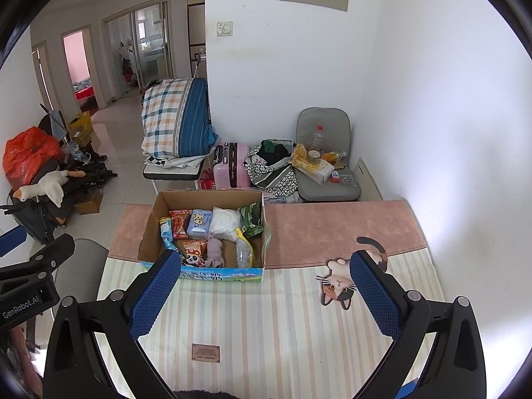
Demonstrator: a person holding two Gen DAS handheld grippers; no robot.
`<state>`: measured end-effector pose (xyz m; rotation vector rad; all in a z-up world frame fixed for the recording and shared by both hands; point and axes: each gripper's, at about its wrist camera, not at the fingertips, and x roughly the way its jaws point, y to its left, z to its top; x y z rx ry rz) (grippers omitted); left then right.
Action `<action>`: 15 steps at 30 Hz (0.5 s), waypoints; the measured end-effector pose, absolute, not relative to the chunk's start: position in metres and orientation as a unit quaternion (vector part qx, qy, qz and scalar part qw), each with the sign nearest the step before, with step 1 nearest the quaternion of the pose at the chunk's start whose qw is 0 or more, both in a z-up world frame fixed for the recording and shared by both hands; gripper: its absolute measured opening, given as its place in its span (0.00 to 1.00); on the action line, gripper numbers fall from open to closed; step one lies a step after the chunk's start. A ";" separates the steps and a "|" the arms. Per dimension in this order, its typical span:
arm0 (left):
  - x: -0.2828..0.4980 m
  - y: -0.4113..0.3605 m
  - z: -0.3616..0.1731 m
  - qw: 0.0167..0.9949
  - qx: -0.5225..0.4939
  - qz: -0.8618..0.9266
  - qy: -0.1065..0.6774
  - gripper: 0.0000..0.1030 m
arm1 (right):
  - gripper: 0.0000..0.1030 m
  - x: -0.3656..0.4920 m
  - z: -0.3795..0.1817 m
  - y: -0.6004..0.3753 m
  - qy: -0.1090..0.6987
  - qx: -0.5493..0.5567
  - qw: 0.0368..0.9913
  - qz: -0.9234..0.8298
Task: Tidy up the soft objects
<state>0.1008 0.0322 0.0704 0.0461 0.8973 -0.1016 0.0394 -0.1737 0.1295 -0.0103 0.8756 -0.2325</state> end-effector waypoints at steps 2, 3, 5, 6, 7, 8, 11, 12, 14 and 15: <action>0.100 0.031 0.071 0.900 0.024 -0.048 0.433 0.98 | 1.00 0.041 0.127 -0.174 0.423 -0.005 0.899 -0.112; 0.100 0.031 0.070 0.900 0.024 -0.049 0.432 0.98 | 1.00 0.041 0.126 -0.174 0.423 -0.005 0.899 -0.111; 0.099 0.030 0.071 0.901 0.024 -0.047 0.430 0.98 | 1.00 0.041 0.126 -0.174 0.422 -0.005 0.900 -0.112; 0.099 0.030 0.070 0.901 0.025 -0.048 0.430 0.98 | 1.00 0.042 0.126 -0.174 0.421 -0.006 0.900 -0.111; 0.099 0.030 0.071 0.901 0.024 -0.049 0.430 0.98 | 1.00 0.040 0.125 -0.173 0.421 -0.006 0.900 -0.111; 0.099 0.030 0.070 0.901 0.024 -0.048 0.430 0.98 | 1.00 0.040 0.124 -0.173 0.420 -0.006 0.901 -0.111; 0.099 0.030 0.071 0.901 0.025 -0.049 0.431 0.98 | 1.00 0.039 0.124 -0.171 0.420 -0.007 0.901 -0.111; 0.099 0.030 0.071 0.901 0.026 -0.049 0.430 0.98 | 1.00 0.039 0.125 -0.171 0.420 -0.007 0.901 -0.111; 0.099 0.030 0.071 0.901 0.025 -0.048 0.430 0.98 | 1.00 0.039 0.124 -0.171 0.420 -0.007 0.901 -0.110; 0.099 0.030 0.071 0.901 0.024 -0.049 0.431 0.98 | 1.00 0.039 0.124 -0.171 0.420 -0.007 0.901 -0.110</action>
